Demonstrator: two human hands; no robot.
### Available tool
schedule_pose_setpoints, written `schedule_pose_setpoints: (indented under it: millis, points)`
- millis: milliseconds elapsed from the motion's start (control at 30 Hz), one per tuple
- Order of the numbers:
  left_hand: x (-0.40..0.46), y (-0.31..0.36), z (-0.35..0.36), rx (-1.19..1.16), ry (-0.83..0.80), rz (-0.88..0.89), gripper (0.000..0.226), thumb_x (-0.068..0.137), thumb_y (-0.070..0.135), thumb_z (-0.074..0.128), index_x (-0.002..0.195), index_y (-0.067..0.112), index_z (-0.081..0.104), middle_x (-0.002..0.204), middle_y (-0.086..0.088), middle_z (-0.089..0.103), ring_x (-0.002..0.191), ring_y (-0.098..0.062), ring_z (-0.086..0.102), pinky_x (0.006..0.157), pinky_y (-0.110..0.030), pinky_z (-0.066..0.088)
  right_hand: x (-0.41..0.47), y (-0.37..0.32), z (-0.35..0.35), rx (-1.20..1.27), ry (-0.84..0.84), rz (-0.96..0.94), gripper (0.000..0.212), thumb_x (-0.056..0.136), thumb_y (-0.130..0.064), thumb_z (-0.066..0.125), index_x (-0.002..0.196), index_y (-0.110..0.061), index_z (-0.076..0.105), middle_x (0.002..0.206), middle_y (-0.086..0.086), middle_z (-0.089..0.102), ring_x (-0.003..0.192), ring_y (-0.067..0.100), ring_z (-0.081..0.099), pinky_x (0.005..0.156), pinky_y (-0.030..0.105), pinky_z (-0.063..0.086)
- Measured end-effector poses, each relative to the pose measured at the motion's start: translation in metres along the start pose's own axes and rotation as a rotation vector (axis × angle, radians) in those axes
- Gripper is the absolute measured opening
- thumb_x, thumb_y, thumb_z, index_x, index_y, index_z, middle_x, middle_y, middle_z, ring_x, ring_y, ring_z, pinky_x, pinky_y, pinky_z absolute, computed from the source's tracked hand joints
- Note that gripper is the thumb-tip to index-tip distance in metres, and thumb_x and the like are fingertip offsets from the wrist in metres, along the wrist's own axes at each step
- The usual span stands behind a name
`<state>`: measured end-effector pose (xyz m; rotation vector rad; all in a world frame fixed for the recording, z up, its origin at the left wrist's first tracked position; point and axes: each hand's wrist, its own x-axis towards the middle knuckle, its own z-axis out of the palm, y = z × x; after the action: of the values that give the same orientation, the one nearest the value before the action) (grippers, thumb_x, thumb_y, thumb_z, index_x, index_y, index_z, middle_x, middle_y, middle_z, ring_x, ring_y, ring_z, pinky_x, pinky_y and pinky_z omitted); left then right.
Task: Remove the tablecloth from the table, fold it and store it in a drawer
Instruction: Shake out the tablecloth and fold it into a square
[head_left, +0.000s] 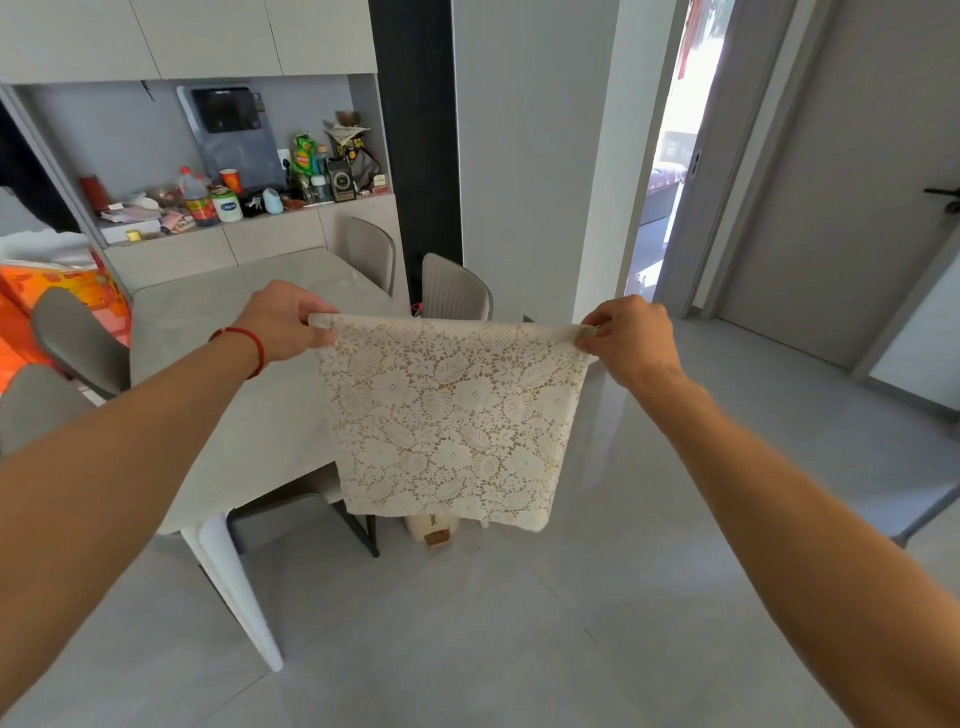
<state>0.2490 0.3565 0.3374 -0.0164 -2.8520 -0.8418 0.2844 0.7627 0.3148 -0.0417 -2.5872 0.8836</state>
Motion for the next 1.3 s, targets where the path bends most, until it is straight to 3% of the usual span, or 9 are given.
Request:
schedule_pose_setpoints:
  millis: [267,467,567,667,767,867,1000,1133,1300]
  points:
    - [-0.005,0.024,0.011,0.07,0.145,0.082,0.023,0.081,0.008,0.083,0.104,0.008,0.08,0.096,-0.012,0.076,0.093,-0.027,0.066,0.085,-0.03,0.046,0.01,0.002,-0.009,-0.213,-0.052,0.052,0.019,0.098,-0.022,0.07,0.111,-0.009,0.072,0.119,0.013,0.064,0.116,0.033,0.054,0.093,0.041,0.048]
    - [-0.006,0.019,0.003,-0.176,-0.069,0.018,0.008,0.09,0.012,0.075,0.088,0.02,0.074,0.091,-0.004,0.071,0.093,-0.023,0.062,0.075,-0.03,0.046,0.001,0.029,-0.024,0.09,-0.137,0.075,0.021,0.102,-0.029,0.062,0.11,-0.011,0.058,0.099,0.003,0.067,0.097,0.027,0.063,0.075,0.033,0.049]
    - [-0.01,0.016,0.0,-0.505,-0.139,-0.001,0.007,0.096,0.01,0.067,0.096,0.016,0.072,0.104,-0.01,0.074,0.103,-0.025,0.066,0.09,-0.039,0.053,-0.004,0.037,-0.027,0.548,-0.068,0.132,0.029,0.098,-0.028,0.069,0.114,-0.005,0.059,0.098,0.007,0.076,0.094,0.029,0.075,0.086,0.04,0.063]
    - [-0.01,0.025,0.004,-0.788,-0.115,0.011,0.015,0.099,0.004,0.059,0.105,0.011,0.071,0.104,-0.006,0.076,0.1,-0.022,0.073,0.085,-0.04,0.06,-0.013,0.044,-0.026,0.943,-0.123,0.156,0.057,0.092,-0.047,0.074,0.129,-0.006,0.058,0.093,-0.007,0.077,0.082,0.011,0.075,0.084,0.04,0.062]
    - [-0.007,0.038,0.003,-0.847,-0.11,0.02,0.026,0.098,0.0,0.059,0.123,0.001,0.067,0.113,-0.013,0.075,0.105,-0.023,0.073,0.09,-0.036,0.059,-0.041,0.056,-0.004,0.9,-0.272,0.151,0.047,0.088,-0.047,0.075,0.123,-0.016,0.071,0.112,0.0,0.079,0.101,0.024,0.077,0.085,0.041,0.064]
    - [-0.006,0.044,-0.001,-0.797,-0.086,0.02,0.032,0.096,-0.004,0.06,0.128,-0.003,0.064,0.121,-0.019,0.07,0.111,-0.026,0.069,0.099,-0.038,0.054,-0.051,0.06,0.014,0.928,-0.162,0.174,0.035,0.085,-0.038,0.079,0.109,-0.013,0.079,0.109,0.008,0.08,0.102,0.034,0.077,0.082,0.043,0.065]
    - [-0.007,0.049,-0.007,-0.896,-0.06,-0.015,0.021,0.096,-0.003,0.062,0.113,0.005,0.071,0.111,-0.012,0.075,0.097,-0.019,0.075,0.087,-0.034,0.06,-0.046,0.061,0.006,1.2,-0.183,0.179,0.047,0.087,-0.042,0.081,0.124,-0.014,0.073,0.127,0.013,0.074,0.113,0.033,0.073,0.09,0.051,0.061]
    - [-0.003,0.054,-0.01,-0.898,-0.047,-0.011,0.019,0.094,-0.003,0.065,0.101,0.012,0.075,0.101,-0.007,0.078,0.09,-0.015,0.077,0.077,-0.029,0.062,-0.076,0.064,0.036,1.012,-0.289,0.257,0.039,0.082,-0.029,0.084,0.115,-0.009,0.077,0.116,0.013,0.078,0.104,0.034,0.076,0.091,0.06,0.059]
    - [0.004,0.048,-0.011,-1.008,0.055,-0.027,0.016,0.089,0.009,0.075,0.104,0.014,0.076,0.106,-0.009,0.08,0.096,-0.019,0.077,0.082,-0.035,0.063,-0.073,0.055,0.039,1.116,-0.212,0.312,0.027,0.084,-0.024,0.084,0.108,-0.012,0.08,0.113,0.015,0.079,0.101,0.036,0.077,0.077,0.046,0.065]
